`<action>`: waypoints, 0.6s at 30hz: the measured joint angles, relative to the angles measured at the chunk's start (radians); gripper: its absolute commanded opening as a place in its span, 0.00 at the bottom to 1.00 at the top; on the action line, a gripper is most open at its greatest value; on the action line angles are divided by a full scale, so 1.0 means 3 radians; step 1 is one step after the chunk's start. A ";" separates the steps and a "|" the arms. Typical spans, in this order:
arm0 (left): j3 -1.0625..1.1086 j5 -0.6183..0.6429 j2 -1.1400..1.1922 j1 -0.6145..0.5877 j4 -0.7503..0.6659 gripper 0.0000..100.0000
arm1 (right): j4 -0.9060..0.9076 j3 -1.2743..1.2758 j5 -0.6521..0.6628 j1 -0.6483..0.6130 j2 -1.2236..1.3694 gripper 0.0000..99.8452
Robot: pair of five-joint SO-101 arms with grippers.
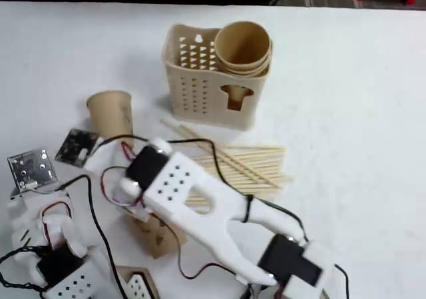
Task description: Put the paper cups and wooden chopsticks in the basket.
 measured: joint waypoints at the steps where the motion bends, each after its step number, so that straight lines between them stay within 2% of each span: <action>1: 0.0000 0.0000 0.0000 0.0000 0.0000 0.03 | 0.0000 -0.0031 0.0000 -0.0010 0.0051 0.21; 6: 0.0000 0.0000 -0.0015 0.0000 0.0000 0.03 | -0.0020 -0.0066 0.0046 -0.0020 0.0292 0.20; 12: 0.0000 0.0000 0.0000 0.0000 0.0000 0.03 | -0.0046 -0.0092 0.0338 -0.0046 0.0455 0.20; 15: 0.0000 0.0000 0.0000 0.0000 0.0000 0.03 | -0.0036 -0.0123 0.0373 -0.0041 0.0471 0.14; 18: 0.0000 0.0000 0.0000 0.0000 0.0000 0.03 | 0.0010 -0.0143 0.0394 -0.0036 0.0486 0.02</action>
